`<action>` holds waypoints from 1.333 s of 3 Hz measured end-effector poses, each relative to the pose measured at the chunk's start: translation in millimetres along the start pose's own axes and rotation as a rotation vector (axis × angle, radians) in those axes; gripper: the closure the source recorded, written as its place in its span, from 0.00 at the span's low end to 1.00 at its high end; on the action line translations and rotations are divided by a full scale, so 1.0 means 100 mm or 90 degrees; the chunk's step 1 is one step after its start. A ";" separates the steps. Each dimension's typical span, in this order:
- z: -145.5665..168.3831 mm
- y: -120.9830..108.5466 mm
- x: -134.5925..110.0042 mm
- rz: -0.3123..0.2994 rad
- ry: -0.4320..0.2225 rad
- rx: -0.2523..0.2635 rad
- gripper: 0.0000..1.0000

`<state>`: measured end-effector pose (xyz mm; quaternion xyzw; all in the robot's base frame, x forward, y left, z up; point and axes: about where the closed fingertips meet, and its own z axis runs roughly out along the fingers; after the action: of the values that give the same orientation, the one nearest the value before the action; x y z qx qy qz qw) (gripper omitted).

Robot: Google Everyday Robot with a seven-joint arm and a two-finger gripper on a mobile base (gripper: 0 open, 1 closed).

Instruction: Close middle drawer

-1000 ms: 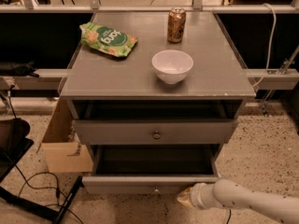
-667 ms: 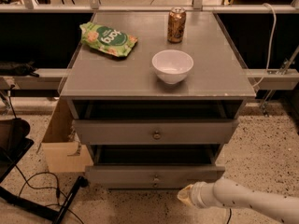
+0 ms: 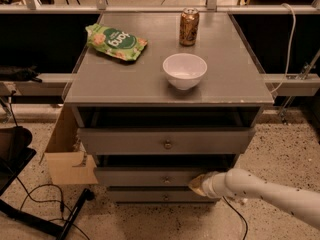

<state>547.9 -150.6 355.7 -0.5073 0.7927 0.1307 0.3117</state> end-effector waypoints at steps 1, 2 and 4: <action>0.00 0.00 0.00 0.000 0.000 0.000 1.00; 0.00 0.00 0.00 0.000 0.000 0.000 0.83; 0.00 0.00 0.00 0.000 0.000 0.000 0.37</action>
Offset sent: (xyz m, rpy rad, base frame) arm -0.0003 0.0001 0.0000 0.0000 0.0000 0.0000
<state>547.6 -150.4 355.7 -0.5073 0.7927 0.1308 0.3116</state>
